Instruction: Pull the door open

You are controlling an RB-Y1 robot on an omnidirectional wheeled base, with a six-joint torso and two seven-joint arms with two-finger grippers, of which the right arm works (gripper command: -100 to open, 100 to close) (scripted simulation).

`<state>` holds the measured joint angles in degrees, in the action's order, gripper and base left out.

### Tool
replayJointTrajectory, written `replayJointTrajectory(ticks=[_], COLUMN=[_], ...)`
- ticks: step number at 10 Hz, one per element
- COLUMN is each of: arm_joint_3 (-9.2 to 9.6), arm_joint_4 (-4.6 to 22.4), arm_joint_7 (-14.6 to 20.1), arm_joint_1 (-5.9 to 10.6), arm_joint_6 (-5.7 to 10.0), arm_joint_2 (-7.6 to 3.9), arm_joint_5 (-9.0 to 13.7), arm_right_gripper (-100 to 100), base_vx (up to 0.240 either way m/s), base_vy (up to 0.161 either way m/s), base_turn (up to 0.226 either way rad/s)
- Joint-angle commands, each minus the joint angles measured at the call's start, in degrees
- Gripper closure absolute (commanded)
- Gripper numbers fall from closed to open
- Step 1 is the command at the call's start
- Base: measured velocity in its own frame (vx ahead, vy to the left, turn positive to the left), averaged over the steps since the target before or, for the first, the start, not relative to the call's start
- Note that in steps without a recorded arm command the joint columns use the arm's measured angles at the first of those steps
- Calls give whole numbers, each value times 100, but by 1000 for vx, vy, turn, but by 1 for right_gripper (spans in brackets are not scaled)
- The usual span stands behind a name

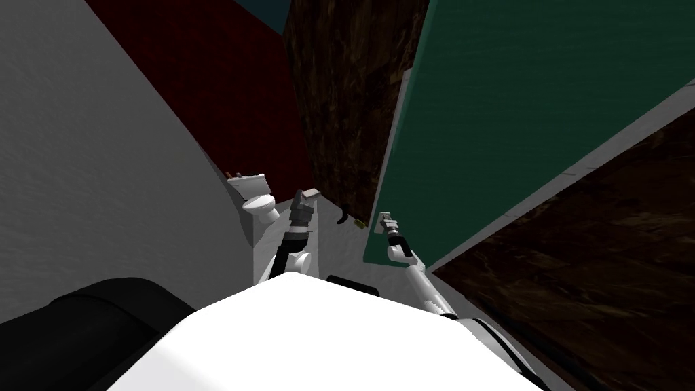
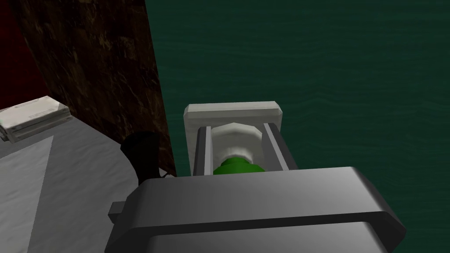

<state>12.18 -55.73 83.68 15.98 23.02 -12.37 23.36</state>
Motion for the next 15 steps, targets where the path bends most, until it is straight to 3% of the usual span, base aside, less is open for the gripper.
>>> replayJointTrajectory(ticks=[1,5,7,9,11,15], arm_joint_3=[-10,166,166,461,654,742], arm_joint_4=[-4,-59,-59,-230,-380,-455], arm_joint_7=[-20,-33,-33,27,104,144], arm_joint_1=[-55,-141,-141,-237,-278,-293], arm_joint_6=[-50,-137,-137,-228,-264,-276], arm_joint_2=[-49,-20,-20,29,63,80], arm_joint_5=[-12,-86,-86,-183,-237,-261], arm_right_gripper=[100,100,100,100,100,100], base_vx=[56,38,7,11,-69,-112], base_vy=[-16,29,16,1,-81,-107], base_turn=[-152,-154,-18,-108,85,80])
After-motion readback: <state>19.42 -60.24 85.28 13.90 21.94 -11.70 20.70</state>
